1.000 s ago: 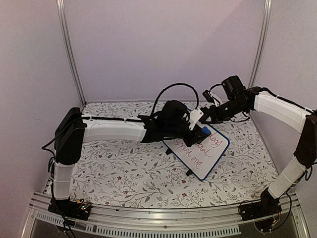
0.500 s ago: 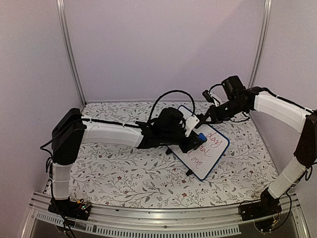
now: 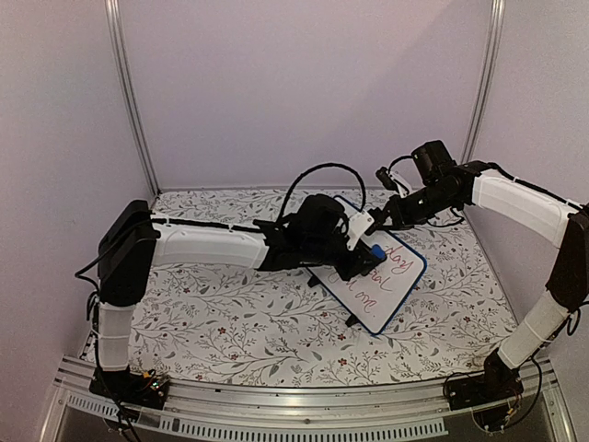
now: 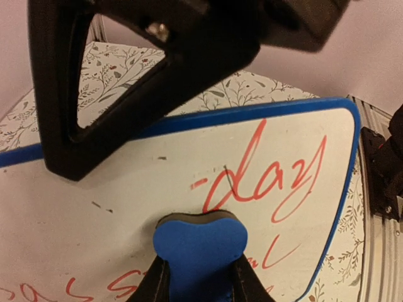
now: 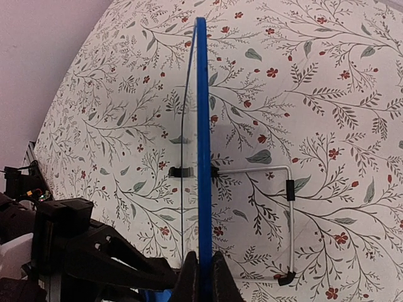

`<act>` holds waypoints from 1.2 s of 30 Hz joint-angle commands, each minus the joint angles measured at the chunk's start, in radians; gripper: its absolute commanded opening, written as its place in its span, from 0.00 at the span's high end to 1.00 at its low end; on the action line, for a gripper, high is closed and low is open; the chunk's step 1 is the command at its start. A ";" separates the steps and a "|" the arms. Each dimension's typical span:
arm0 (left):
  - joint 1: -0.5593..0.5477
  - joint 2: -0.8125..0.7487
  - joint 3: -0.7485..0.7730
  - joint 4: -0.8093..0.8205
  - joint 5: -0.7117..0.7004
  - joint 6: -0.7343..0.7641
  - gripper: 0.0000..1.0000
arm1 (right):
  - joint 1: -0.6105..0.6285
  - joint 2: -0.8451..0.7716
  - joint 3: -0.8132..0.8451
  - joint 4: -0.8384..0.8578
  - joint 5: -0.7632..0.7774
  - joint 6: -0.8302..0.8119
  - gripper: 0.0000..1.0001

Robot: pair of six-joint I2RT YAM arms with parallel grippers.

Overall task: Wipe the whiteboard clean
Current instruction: Erase the whiteboard from the whiteboard stand.

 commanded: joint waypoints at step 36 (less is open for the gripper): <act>-0.005 0.036 -0.010 0.015 0.009 -0.032 1.00 | 0.046 -0.003 -0.008 -0.039 -0.099 -0.006 1.00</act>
